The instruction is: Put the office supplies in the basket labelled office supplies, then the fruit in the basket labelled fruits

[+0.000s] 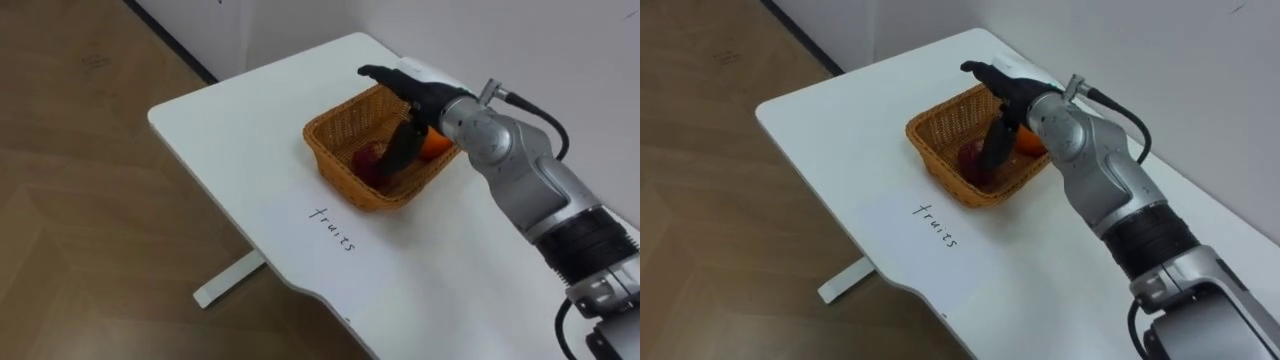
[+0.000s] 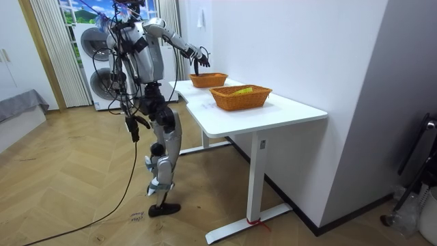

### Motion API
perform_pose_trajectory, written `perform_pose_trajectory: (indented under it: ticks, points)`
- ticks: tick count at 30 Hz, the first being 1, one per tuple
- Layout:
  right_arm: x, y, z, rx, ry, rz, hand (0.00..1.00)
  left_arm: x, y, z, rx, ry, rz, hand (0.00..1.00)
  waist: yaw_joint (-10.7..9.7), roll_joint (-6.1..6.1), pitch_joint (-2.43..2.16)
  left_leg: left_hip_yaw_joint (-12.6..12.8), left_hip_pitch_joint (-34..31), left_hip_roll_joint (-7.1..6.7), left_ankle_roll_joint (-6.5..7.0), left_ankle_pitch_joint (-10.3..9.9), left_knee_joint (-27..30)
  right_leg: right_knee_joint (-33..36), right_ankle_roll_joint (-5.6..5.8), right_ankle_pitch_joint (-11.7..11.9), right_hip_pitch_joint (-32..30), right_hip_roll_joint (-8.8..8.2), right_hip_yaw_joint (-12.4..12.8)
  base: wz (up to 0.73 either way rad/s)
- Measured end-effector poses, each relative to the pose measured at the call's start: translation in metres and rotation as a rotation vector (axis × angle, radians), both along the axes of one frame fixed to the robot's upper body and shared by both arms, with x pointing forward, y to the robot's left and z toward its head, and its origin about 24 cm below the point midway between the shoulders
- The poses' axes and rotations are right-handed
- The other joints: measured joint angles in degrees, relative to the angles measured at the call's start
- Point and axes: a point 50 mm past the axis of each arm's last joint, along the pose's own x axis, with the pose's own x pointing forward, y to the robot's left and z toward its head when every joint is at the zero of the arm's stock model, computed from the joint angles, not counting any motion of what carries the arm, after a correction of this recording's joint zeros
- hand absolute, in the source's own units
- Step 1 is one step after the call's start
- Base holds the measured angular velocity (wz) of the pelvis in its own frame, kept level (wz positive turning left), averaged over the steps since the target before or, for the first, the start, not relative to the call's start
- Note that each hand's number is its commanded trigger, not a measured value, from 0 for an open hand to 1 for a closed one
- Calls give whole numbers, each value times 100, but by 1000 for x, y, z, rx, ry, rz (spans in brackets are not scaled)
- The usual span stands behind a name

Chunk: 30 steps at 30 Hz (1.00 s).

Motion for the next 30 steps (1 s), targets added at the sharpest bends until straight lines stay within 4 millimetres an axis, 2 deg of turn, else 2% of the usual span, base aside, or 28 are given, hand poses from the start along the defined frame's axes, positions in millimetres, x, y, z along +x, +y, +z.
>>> perform_pose_trajectory:
  ticks: [8, 12, 15, 16, 19, 21, 23, 24, 25, 29, 30]
  points:
    - [1, -2, 3, 12, -13, -1, 0, 1, 0, 0, 2, -7, -1, 0, -1, -4, -3, 19, 21, 1, 1, 0, 0, -2, 0, 0, -1, 3, 166, 0]
    - [0, 0, 7, 36, -28, 16, 0, 7, -1, 0, 10, -25, 2, 0, -38, 5, 1, 137, 23, 16, 2, 0, -1, -23, 0, 0, -26, 4, 302, -13]
    - [1, -2, 28, 93, -106, 18, 0, 9, 0, 0, 18, -39, 10, 0, -213, 8, -2, 174, -19, 13, 4, 1, 3, -14, -1, 1, -86, 0, 335, -8]
    - [1, -4, 37, 111, -146, 15, 0, 10, 1, 1, 23, -48, 26, 0, -333, 15, -4, 188, -12, 15, 6, 2, 5, -15, -3, 2, -78, -2, 326, -9]
    - [-2, -12, 58, 111, -245, 6, 0, 14, -1, 1, 14, -71, 50, 0, -558, 76, -20, 286, 10, 24, 19, 10, -22, -18, -5, 4, -86, -13, 367, -14]
    - [-2, -18, 66, 100, -298, -15, 0, 18, -1, 1, 9, -83, 57, 0, -705, 124, -48, 339, 8, 29, 24, 13, -27, -19, -5, 3, -102, -13, 454, -17]
    - [-3, -29, 79, 121, -359, -58, 0, 27, -2, 1, 5, -105, 59, 0, -940, 198, -80, 431, 3, 49, 25, 13, -34, -4, -5, 4, -153, -19, 492, -15]
    - [-4, -31, 83, 129, -376, -64, 0, 28, -2, 1, 5, -110, 59, 0, -974, 212, -95, 465, 1, 57, 27, 14, -32, 4, -5, 4, -173, -18, 516, -29]
    - [-7, -36, 94, 133, -424, -74, 0, 31, -3, 2, 1, -127, 74, 0, -1062, 232, -131, 546, -6, 75, 30, 16, -40, 8, -5, 4, -183, -14, 604, -27]
    - [-15, -59, 120, 164, -564, -133, 0, 36, -2, 4, 2, -171, 85, 0, -1405, 300, -150, 770, 74, 136, 33, 21, -145, -5, -7, 5, -215, -5, 703, -27]
    - [-15, -61, 122, 167, -579, -146, 0, 36, -2, 4, 0, -174, 88, 0, -1415, 304, -149, 782, 101, 148, 32, 21, -178, -4, -7, 5, -211, -1, 727, -30]
